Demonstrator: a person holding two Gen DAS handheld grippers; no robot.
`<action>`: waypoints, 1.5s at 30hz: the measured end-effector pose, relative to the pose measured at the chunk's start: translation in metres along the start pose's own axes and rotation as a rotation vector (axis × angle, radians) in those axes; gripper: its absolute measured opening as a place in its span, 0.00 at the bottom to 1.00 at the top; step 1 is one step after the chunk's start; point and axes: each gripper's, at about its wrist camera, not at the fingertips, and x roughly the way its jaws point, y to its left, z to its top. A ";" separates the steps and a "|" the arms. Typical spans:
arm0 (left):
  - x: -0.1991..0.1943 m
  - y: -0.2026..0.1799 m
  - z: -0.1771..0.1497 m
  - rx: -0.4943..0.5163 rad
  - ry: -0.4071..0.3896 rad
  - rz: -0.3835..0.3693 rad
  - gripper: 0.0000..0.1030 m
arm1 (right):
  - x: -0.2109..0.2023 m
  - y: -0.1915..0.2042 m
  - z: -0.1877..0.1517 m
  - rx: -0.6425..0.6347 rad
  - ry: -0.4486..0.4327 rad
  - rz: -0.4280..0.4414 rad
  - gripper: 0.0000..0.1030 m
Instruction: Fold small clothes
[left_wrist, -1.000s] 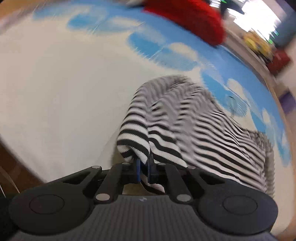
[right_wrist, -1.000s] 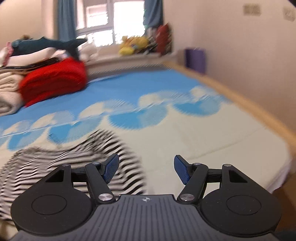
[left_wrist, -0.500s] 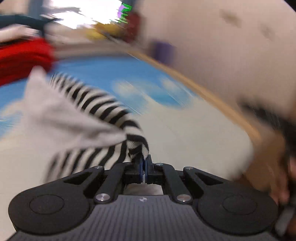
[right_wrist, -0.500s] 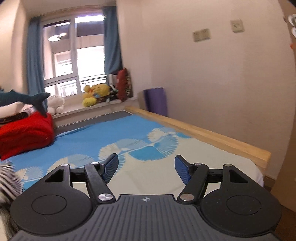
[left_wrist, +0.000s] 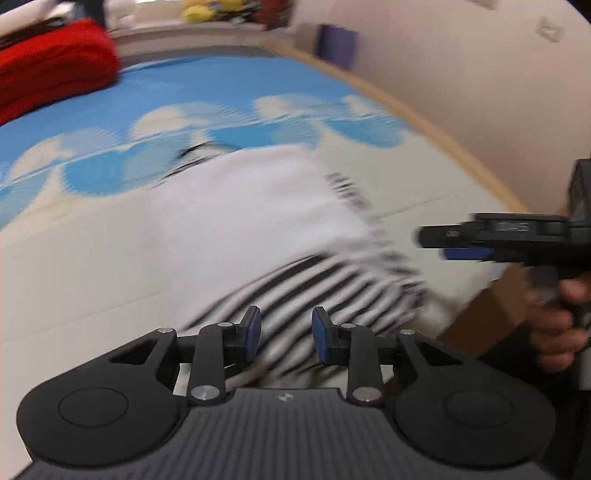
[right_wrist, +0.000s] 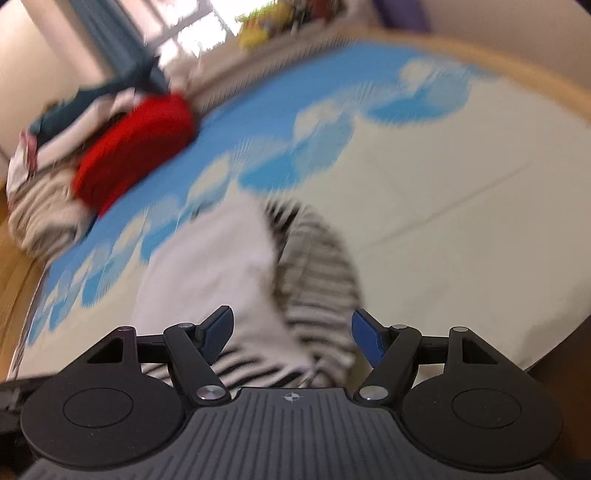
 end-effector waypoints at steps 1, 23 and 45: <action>0.001 0.011 -0.005 -0.026 0.007 0.008 0.32 | 0.006 0.005 -0.003 -0.019 0.019 -0.008 0.70; 0.025 0.065 -0.012 -0.307 0.061 -0.157 0.38 | -0.033 0.027 -0.003 -0.128 -0.147 0.089 0.00; 0.038 0.062 0.009 -0.256 0.204 -0.129 0.41 | 0.065 0.025 -0.053 -0.300 0.266 -0.274 0.27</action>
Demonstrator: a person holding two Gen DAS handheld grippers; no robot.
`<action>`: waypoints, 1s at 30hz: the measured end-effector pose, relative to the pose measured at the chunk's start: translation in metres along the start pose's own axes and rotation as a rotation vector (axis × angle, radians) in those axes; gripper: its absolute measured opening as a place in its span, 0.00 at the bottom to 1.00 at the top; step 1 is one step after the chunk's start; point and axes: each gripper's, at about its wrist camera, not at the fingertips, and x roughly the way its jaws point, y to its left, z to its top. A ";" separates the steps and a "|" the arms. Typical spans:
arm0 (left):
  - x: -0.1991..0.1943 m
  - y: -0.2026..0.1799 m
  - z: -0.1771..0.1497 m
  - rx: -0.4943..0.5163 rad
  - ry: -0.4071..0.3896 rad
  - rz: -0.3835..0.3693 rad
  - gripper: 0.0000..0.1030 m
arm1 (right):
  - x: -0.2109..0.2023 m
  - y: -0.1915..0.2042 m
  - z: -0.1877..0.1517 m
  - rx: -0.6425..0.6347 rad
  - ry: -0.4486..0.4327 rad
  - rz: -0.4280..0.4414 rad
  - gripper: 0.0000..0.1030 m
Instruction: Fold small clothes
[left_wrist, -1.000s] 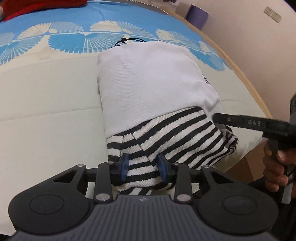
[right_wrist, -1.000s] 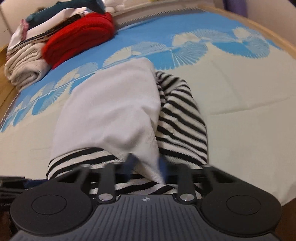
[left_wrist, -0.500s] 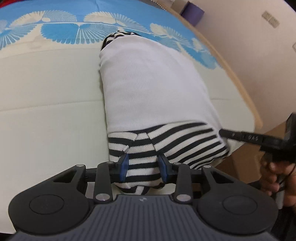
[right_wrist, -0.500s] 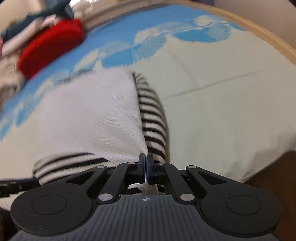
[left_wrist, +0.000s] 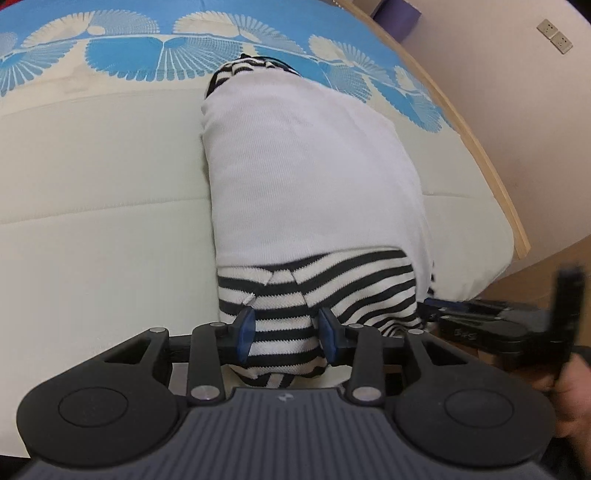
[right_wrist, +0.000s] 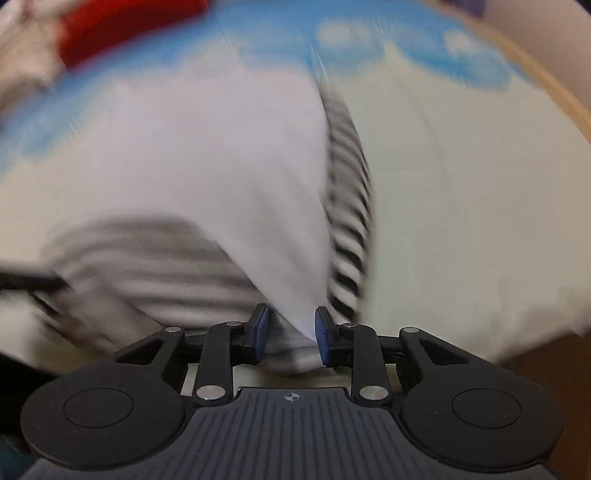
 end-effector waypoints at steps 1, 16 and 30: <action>-0.008 0.000 0.008 0.011 -0.008 0.011 0.42 | 0.003 -0.003 0.000 0.014 0.017 -0.012 0.27; 0.046 0.086 0.104 -0.310 -0.036 -0.148 0.82 | -0.031 -0.029 0.099 0.129 -0.142 0.182 0.88; 0.098 0.084 0.117 -0.371 -0.043 -0.206 0.71 | 0.045 -0.021 0.104 0.276 0.060 0.152 0.66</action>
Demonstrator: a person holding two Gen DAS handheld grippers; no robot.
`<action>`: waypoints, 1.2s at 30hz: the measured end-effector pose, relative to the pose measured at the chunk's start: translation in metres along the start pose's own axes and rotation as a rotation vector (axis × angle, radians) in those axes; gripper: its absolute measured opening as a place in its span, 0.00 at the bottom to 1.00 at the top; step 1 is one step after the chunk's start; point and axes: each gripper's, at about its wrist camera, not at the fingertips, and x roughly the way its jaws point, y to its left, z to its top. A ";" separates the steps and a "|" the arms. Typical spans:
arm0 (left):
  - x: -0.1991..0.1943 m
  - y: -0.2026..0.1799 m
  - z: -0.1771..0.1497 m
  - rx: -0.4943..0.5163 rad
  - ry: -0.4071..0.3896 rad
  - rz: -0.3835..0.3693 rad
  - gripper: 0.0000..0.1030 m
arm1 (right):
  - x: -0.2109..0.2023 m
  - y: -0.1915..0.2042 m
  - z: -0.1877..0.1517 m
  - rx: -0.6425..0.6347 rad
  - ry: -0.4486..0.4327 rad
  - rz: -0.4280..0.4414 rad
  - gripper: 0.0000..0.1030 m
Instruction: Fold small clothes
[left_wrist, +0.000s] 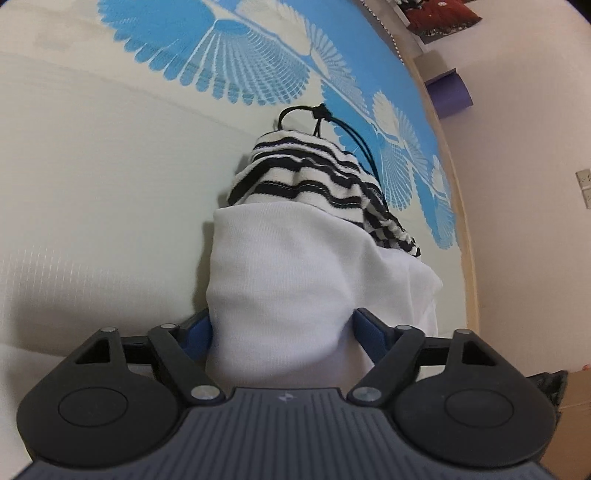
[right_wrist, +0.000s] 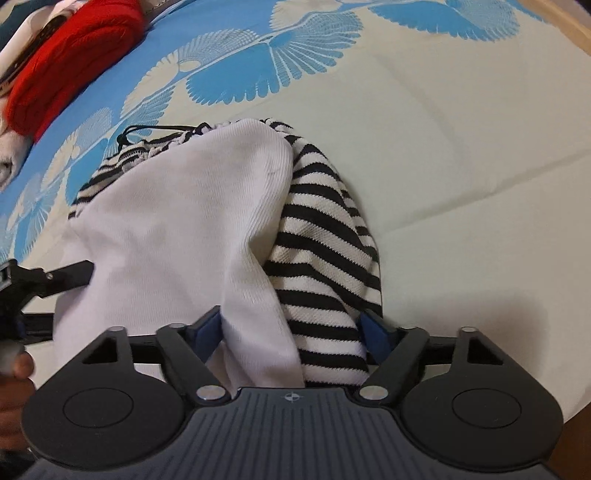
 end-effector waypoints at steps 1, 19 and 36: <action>-0.003 -0.003 -0.001 0.015 -0.012 0.011 0.64 | 0.001 -0.001 0.003 0.005 -0.004 0.006 0.52; -0.167 0.012 0.046 0.181 -0.402 0.216 0.46 | -0.006 0.142 0.022 -0.085 -0.173 0.261 0.20; -0.172 0.035 0.009 0.405 -0.272 0.398 0.52 | 0.046 0.213 0.015 -0.185 -0.132 0.096 0.22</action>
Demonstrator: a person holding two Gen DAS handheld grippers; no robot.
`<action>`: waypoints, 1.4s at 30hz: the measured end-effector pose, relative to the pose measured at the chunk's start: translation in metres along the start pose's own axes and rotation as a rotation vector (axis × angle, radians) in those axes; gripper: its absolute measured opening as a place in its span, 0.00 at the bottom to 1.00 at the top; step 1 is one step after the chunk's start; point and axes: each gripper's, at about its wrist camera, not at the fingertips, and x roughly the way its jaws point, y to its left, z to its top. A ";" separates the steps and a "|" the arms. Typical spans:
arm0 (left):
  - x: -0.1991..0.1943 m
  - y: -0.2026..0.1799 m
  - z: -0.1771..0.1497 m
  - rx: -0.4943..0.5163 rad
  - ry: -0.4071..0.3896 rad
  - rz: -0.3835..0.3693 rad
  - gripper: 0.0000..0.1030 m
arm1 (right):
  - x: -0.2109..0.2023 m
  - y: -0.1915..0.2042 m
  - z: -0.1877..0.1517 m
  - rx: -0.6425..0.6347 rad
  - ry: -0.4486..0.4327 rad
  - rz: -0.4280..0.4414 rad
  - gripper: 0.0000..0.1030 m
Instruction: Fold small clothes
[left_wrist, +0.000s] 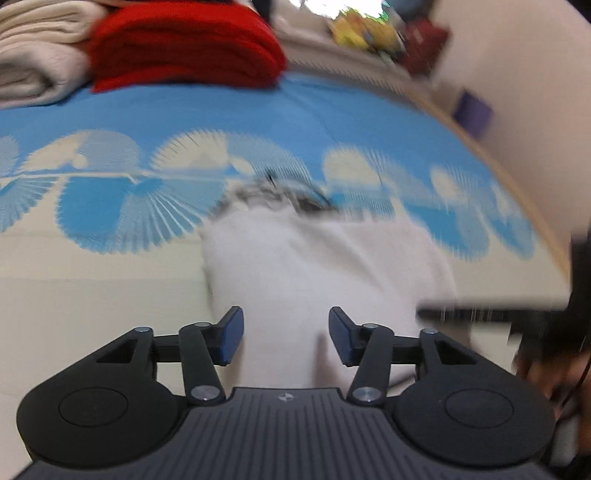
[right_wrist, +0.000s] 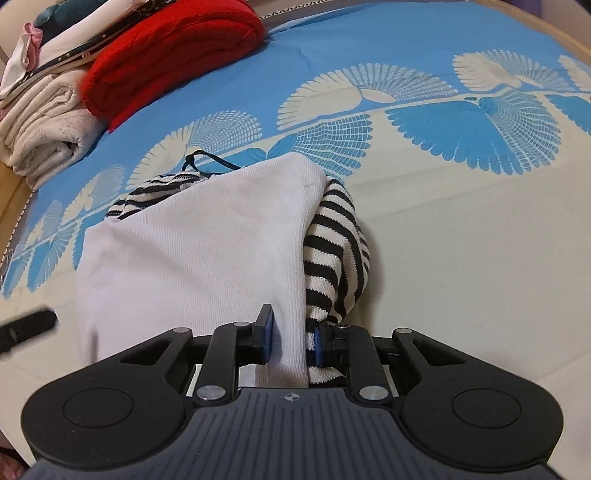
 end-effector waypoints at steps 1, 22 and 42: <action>0.021 -0.003 -0.010 0.038 0.073 0.025 0.52 | 0.000 0.001 -0.001 -0.009 0.000 -0.007 0.26; 0.035 -0.029 -0.050 0.250 0.196 0.134 0.64 | -0.006 0.007 -0.044 -0.220 0.206 -0.115 0.03; -0.039 -0.033 -0.043 0.268 0.089 0.242 0.85 | -0.045 0.013 -0.052 -0.233 0.077 -0.185 0.41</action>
